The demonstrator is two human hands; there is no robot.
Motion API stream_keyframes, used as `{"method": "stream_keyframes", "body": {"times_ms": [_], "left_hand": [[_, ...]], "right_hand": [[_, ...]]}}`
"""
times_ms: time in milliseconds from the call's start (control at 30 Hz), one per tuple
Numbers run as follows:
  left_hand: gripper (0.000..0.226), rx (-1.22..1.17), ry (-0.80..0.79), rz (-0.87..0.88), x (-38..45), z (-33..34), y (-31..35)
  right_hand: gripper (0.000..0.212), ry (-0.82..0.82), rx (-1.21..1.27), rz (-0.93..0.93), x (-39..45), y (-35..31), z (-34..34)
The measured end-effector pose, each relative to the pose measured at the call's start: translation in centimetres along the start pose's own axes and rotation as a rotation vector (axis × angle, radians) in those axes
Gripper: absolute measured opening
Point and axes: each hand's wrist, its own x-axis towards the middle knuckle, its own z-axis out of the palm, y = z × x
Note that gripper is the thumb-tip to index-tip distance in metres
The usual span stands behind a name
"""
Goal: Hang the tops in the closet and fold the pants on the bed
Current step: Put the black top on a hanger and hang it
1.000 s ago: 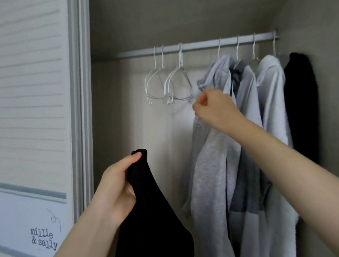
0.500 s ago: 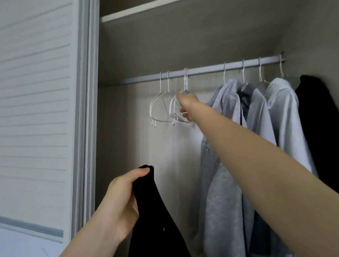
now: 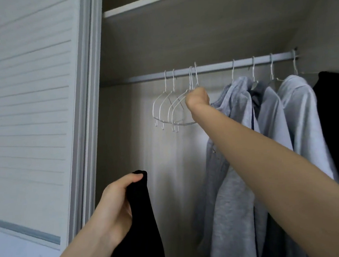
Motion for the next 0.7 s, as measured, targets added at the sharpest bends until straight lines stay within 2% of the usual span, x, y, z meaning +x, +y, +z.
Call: {"method": "stream_keyframes", "body": {"times_ms": [167, 333, 600, 633, 700], "left_hand": [[0.016, 0.003, 0.033, -0.014, 0.7, 0.1, -0.7], [0.034, 0.025, 0.046, -0.032, 0.3, -0.2, -1.0], [0.034, 0.046, 0.059, -0.074, -0.8, -0.9, -2.5], [0.033, 0.041, 0.068, -0.077, -0.8, -1.0, -2.9], [0.029, 0.031, 0.071, -0.086, -1.0, -0.7, -3.5]], "right_hand": [[0.032, 0.023, -0.011, -0.033, -1.6, 0.3, -2.1], [0.022, 0.1, 0.214, -0.158, -7.7, 2.5, -5.1], [0.013, -0.018, 0.423, -0.328, -21.1, 10.9, -9.8], [0.019, -0.045, 0.424, -0.332, -22.4, 11.9, -10.2], [0.047, -0.143, 0.453, -0.278, -23.7, 13.1, -10.7]]}}
